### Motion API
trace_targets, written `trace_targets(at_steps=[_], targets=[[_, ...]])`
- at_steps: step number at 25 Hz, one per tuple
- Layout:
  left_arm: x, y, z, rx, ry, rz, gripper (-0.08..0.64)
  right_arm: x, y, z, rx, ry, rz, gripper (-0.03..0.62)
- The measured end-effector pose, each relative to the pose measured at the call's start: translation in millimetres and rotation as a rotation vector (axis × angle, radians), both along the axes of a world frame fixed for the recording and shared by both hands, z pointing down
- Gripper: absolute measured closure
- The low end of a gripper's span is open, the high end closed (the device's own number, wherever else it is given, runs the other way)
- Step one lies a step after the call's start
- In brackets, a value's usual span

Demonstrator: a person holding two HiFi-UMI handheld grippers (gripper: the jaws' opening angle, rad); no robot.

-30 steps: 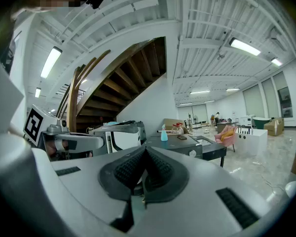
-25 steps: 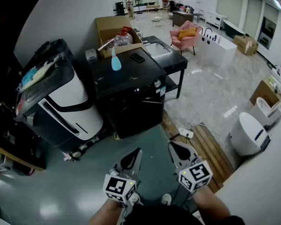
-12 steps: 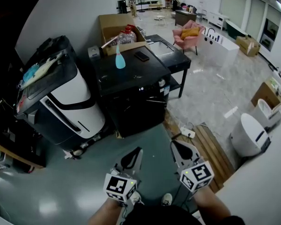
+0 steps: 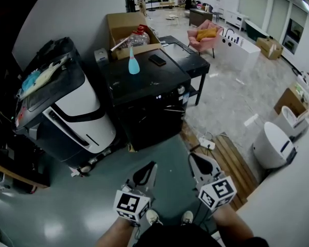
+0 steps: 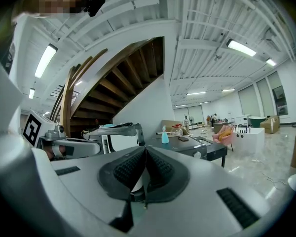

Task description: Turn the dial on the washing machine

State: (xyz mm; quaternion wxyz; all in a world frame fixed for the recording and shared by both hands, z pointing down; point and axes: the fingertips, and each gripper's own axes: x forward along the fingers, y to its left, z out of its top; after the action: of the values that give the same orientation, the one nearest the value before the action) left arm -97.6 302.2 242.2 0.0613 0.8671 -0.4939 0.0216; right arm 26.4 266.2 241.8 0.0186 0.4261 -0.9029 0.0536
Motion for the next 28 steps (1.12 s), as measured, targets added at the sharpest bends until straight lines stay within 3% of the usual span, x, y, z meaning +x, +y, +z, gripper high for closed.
trace_targets(at_steps=[8, 13, 16, 19, 28], targets=[[-38.2, -11.3, -0.4, -0.002, 0.002, 0.049, 0.548, -39.9, -6.3, -0.4, 0.016, -0.011, 0.036, 0.519], [-60.3, -12.6, 3.2, -0.003, -0.017, 0.079, 0.388, -63.0, -8.0, 0.5, 0.032, -0.011, 0.070, 0.419], [-70.8, -8.2, 6.2, -0.023, -0.042, 0.089, 0.330, -73.0, -7.0, 1.5, 0.039, -0.006, 0.086, 0.372], [-78.5, -6.9, 12.8, -0.054, -0.060, 0.093, 0.310, -79.1, -8.5, 2.9, 0.042, -0.010, 0.092, 0.351], [-70.0, -20.1, 16.8, -0.033, -0.057, 0.098, 0.290, -67.7, -27.4, 3.8, 0.045, -0.018, 0.097, 0.321]])
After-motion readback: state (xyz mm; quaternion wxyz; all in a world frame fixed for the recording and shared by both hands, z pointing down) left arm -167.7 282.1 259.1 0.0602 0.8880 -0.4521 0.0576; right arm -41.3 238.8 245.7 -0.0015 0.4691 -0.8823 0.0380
